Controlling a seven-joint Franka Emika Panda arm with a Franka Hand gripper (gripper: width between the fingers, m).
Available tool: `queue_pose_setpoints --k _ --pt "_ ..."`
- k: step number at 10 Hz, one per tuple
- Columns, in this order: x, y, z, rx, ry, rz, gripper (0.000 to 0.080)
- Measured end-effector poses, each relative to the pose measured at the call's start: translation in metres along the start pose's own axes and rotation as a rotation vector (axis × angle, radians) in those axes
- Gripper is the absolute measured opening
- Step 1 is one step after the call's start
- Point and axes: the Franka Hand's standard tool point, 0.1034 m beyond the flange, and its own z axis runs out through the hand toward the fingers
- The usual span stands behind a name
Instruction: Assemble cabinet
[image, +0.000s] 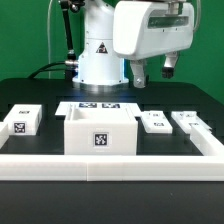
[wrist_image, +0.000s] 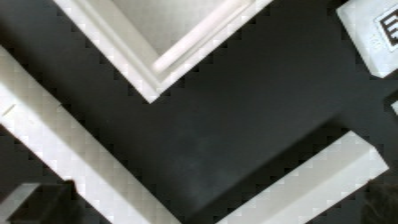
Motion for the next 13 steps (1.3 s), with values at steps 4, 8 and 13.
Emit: queue_pose_setpoints --k 4,8,13 --pt "0.0 0.0 0.0 0.0 0.0 0.0 0.0798" --pt "0.0 0.0 0.0 0.0 0.0 0.0 0.0798" --pt "-0.027 -0.016 0.018 -0.011 0.011 -0.31 0.0798"
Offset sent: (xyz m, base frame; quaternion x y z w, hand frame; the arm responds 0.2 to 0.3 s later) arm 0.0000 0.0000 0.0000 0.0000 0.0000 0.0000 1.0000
